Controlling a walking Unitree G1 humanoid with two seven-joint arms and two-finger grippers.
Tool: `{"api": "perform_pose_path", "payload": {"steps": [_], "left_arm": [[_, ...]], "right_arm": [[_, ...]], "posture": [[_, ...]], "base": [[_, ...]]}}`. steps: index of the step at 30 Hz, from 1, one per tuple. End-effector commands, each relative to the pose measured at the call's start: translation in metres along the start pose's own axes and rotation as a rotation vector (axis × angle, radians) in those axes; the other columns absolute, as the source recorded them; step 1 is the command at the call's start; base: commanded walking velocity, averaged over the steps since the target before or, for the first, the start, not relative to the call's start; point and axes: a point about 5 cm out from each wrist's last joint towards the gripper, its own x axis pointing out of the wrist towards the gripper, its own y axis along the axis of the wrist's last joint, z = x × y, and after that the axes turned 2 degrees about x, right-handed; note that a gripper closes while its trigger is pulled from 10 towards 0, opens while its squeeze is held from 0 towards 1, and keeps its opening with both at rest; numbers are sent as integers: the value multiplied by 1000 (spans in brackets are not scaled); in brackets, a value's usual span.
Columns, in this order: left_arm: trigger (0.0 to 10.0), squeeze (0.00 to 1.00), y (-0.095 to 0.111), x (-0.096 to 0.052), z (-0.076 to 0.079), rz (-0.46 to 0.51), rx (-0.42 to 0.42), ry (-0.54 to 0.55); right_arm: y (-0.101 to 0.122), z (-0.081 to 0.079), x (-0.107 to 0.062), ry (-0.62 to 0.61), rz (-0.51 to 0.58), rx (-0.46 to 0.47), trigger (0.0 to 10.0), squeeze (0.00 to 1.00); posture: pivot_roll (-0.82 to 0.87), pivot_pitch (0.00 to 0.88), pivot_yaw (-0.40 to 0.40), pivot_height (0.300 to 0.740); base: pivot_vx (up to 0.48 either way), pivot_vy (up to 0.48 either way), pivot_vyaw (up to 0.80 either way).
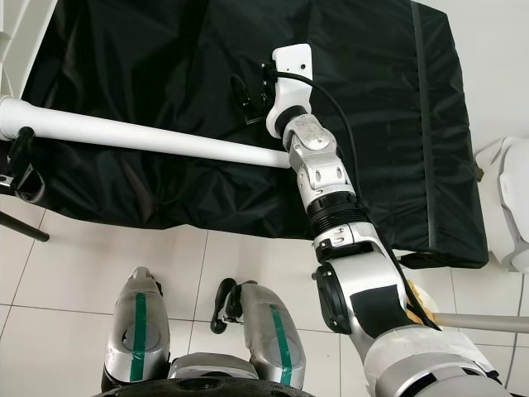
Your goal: Building children table
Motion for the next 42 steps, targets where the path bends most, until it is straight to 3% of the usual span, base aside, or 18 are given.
{"api": "perform_pose_path", "payload": {"steps": [1, 8, 13, 17, 24, 38, 39, 42], "left_arm": [[10000, 0, 3, -2, -13, -3, 9, 158], [10000, 0, 11, 2, -27, 11, 24, 229], [10000, 0, 17, 2, -54, 13, 14, 415], [10000, 0, 23, 3, -60, 34, 11, 452], [10000, 0, 41, 19, -54, 116, -15, 398], [10000, 0, 59, 40, -43, 204, -45, 299], [10000, 1000, 61, 41, -43, 211, -52, 290], [10000, 1000, 62, 41, -44, 216, -57, 283]], "right_arm": [[0, 9, -2, -25, -1, -13, 10000, 0], [0, 10, -1, -35, 5, -11, 10000, 0], [2, 11, 0, -44, 15, -10, 10000, 0], [2, 10, 1, -44, 18, -9, 10000, 0], [2, 10, 2, -46, 23, -9, 10000, 0], [2, 13, 0, -66, 31, -13, 10000, 0], [2, 13, 0, -71, 32, -14, 10000, 0], [2, 14, -1, -74, 34, -15, 10000, 0]], "posture": [[395, 132, -233, 740], [386, 126, -227, 740], [385, 125, -225, 740], [385, 126, -226, 740], [378, 123, -221, 740], [364, 122, -205, 740], [357, 121, -200, 740], [355, 122, -199, 740]], "base": [[0, 0, 0], [0, 0, 0], [0, 0, 0], [0, 0, 0], [0, 0, 0], [0, 0, 0], [0, 0, 0], [0, 0, 0]]}}
